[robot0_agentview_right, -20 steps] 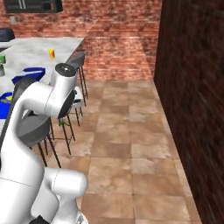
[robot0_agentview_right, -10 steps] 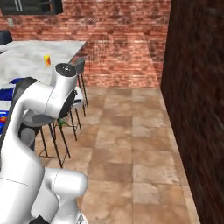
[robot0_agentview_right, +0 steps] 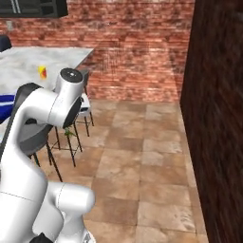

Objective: Gather the lemon wedge and tomato from the fridge and place them on a tray on the dining counter. Then gather the fishs from the fridge and place them on the other tray.

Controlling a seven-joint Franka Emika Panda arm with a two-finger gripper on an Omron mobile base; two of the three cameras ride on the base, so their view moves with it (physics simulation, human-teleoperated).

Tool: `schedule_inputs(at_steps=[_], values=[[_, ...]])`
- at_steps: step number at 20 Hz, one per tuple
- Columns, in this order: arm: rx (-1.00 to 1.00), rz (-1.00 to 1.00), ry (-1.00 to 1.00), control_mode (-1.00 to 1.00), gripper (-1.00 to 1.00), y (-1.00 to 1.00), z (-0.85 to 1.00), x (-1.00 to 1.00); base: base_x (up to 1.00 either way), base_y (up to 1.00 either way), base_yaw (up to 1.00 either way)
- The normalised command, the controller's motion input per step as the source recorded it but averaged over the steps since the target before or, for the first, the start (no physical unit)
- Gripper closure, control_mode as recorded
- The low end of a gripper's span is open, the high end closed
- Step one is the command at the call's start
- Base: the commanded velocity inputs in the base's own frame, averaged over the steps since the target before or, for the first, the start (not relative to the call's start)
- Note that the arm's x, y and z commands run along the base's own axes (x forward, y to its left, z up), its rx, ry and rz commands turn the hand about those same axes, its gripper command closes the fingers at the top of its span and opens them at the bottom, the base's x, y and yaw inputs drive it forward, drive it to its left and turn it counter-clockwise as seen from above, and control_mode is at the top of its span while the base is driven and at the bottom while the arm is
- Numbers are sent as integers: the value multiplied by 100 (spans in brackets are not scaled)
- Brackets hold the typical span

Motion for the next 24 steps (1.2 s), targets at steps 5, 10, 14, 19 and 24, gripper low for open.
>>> schedule_inputs(at_steps=[5, 10, 14, 19, 24], values=[[0, 0, 0, 100, 100, 0, 0, 0, 65, -45, 25], [0, 0, 0, 100, 100, 0, 0, 0, 52, -35, 35], [0, 0, 0, 100, 100, 0, 0, 0, 34, -36, 42], [0, 0, 0, 100, 100, 0, 0, 0, 28, -39, 47], [0, 0, 0, 100, 100, 0, 0, 0, 24, -35, 49]])
